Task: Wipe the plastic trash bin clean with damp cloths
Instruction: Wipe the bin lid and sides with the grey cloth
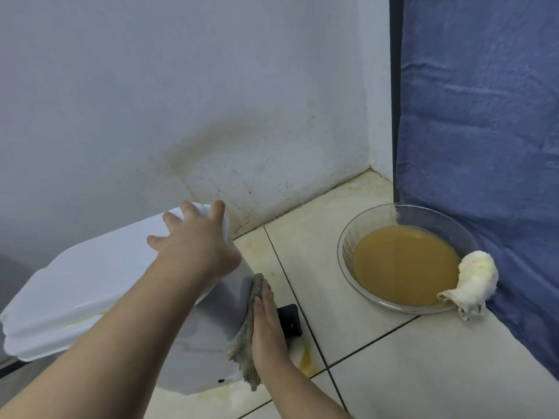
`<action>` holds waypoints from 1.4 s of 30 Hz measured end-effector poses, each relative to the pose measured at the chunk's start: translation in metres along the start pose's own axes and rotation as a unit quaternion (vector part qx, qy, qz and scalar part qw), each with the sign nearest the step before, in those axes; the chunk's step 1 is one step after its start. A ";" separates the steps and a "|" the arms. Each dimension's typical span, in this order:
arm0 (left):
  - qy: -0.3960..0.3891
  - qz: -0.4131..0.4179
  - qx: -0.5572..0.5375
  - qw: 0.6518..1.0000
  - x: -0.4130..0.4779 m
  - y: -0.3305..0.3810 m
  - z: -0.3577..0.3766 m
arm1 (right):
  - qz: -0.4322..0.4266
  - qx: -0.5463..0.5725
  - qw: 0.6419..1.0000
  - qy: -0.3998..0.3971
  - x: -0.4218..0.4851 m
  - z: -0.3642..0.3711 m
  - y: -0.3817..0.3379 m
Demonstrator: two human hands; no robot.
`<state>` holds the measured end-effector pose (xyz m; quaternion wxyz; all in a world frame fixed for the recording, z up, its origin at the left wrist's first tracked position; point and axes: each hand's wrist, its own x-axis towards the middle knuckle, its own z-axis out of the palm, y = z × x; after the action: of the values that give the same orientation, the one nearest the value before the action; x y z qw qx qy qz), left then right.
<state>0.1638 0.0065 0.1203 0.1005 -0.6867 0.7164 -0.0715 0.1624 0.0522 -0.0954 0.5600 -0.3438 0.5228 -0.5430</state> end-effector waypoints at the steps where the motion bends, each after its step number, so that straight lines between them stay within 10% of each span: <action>1: 0.001 0.008 -0.005 1.000 0.002 -0.001 -0.002 | -0.008 0.000 1.000 -0.002 0.001 -0.001 -0.003; 16: 0.076 -0.016 -0.290 0.954 0.000 -0.135 -0.051 | -0.327 -0.255 0.908 0.055 -0.002 -0.039 -0.120; 25: 0.073 0.065 -0.503 0.859 -0.005 -0.173 -0.010 | -0.194 -0.445 0.874 0.015 0.017 -0.021 -0.140; 33: 0.083 0.101 -0.485 0.865 0.012 -0.166 -0.012 | -0.485 -0.454 0.747 0.005 -0.008 0.026 -0.131; 38: 0.103 0.082 -0.464 0.876 0.018 -0.163 -0.012 | -0.345 -0.419 0.809 0.227 -0.014 -0.022 -0.077; 42: 0.111 0.090 -0.451 0.881 0.022 -0.157 -0.013 | -0.417 -0.400 0.794 0.187 -0.006 0.039 -0.119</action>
<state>0.3125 -0.0233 0.1697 -0.2940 -0.5779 0.7365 0.1928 0.1706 0.0302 0.0278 -0.0168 -0.6136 0.5943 -0.5196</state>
